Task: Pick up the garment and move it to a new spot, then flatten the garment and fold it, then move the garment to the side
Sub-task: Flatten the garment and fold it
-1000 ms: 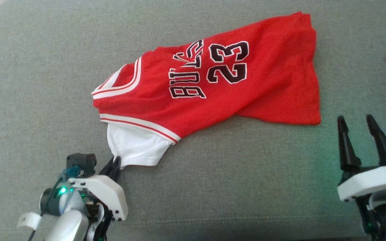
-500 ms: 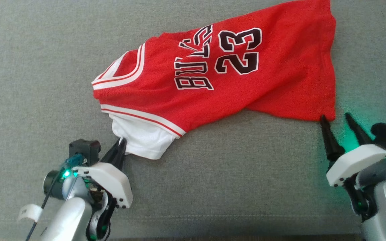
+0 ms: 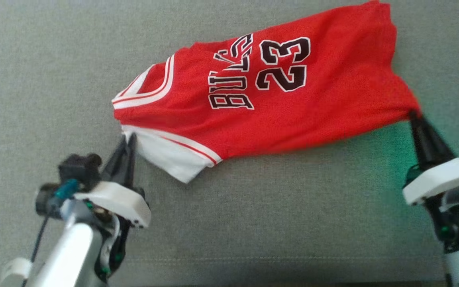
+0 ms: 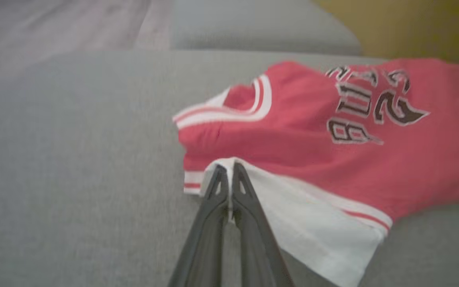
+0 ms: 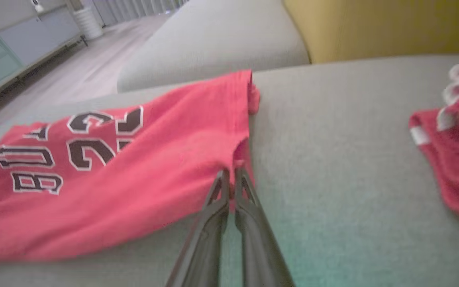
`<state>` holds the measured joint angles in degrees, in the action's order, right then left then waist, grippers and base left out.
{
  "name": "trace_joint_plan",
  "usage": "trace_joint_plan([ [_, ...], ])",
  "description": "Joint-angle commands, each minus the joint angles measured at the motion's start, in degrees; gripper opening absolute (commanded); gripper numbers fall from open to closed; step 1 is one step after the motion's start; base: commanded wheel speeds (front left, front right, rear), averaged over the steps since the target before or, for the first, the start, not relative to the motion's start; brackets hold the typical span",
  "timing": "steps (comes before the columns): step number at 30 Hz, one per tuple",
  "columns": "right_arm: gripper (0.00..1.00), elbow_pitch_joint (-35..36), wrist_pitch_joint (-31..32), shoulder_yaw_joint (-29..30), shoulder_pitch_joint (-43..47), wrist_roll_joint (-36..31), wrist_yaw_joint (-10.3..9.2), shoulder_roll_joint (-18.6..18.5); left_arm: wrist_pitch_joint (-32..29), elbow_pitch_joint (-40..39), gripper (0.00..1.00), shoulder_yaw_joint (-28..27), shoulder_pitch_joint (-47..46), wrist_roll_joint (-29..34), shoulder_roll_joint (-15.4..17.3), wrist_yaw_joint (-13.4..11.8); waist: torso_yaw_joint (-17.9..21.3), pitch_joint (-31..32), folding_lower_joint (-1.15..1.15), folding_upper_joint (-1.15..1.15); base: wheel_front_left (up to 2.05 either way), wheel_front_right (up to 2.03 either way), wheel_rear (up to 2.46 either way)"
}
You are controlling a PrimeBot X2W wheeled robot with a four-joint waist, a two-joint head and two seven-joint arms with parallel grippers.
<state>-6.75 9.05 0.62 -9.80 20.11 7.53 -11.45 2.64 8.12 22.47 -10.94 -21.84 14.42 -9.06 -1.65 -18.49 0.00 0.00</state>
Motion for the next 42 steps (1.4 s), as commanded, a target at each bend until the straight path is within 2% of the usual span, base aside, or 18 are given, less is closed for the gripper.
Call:
trace_joint_plan([
  [1, 0.00, 3.73, -0.57, 0.27, 0.06, 0.24, -0.04, -1.51, 1.35, -4.07, 0.00, -3.21, -2.89, 0.82, 1.89, -0.78, 0.27, 0.99, 0.00, 0.00, 0.00, 0.00, 0.00],
  [6, 0.00, 11.61, 1.40, 3.92, -1.34, -0.24, -0.04, -2.65, 3.39, -15.54, 0.00, -6.05, -5.51, 3.01, 4.03, -3.20, 0.72, 3.80, 0.00, 0.00, 0.00, 0.00, 0.00],
  [11, 0.00, 18.41, 3.25, 7.39, -3.52, -0.75, -0.04, -3.84, 3.30, -24.05, 0.00, -7.48, -10.16, 4.56, 5.08, -4.03, 0.79, 5.76, 0.00, 0.00, 0.00, 0.00, 0.00],
  [16, 0.00, 24.13, 5.94, 10.12, -5.83, -1.31, -0.04, -4.60, 1.75, -29.48, 0.00, -8.40, -15.22, 5.73, 6.50, -3.80, 1.16, 7.58, 0.00, 0.00, 0.00, 0.00, 0.00],
  [21, 0.00, 31.01, 10.05, 12.43, -9.18, -1.77, -0.04, -4.82, -2.25, -34.08, 0.00, -9.01, -21.98, 6.73, 8.26, -3.08, 1.74, 9.72, 0.00, 0.00, 0.00, 0.00, 0.00],
  [24, 0.00, 32.64, 12.34, 13.30, -10.84, -0.92, -0.04, -4.72, -4.79, -35.02, 0.00, -8.75, -25.23, 6.50, 8.69, -2.44, 2.06, 10.57, 0.00, 0.00, 0.00, 0.00, 0.00],
  [28, 0.00, 31.92, 13.92, 13.51, -12.36, 0.55, -0.04, -4.77, -7.12, -33.44, 0.00, -7.84, -28.11, 5.65, 8.42, -1.64, 2.35, 10.94, 0.00, 0.00, 0.00, 0.00, 0.00],
  [32, 0.00, 29.09, 14.00, 13.12, -13.89, 1.99, -0.04, -4.24, -7.36, -27.85, 0.00, -6.52, -30.48, 3.48, 6.94, -0.20, 2.49, 10.69, 0.00, 0.00, 0.00, 0.00, 0.00],
  [37, 0.00, 22.04, 12.17, 10.60, -19.83, 3.99, -0.04, -4.06, -4.99, -16.51, 0.00, -4.61, -37.36, 1.96, 4.76, 3.17, 2.79, 8.88, 0.00, 0.00, 0.00, 0.00, 0.00],
  [42, 0.00, 10.53, 7.13, 7.10, -31.86, 5.87, -0.04, -4.74, 0.89, -0.93, 0.00, -3.19, -48.35, 2.38, 1.40, 6.26, 3.31, 6.49, 0.00, 0.00, 0.00, 0.00, 0.00],
])
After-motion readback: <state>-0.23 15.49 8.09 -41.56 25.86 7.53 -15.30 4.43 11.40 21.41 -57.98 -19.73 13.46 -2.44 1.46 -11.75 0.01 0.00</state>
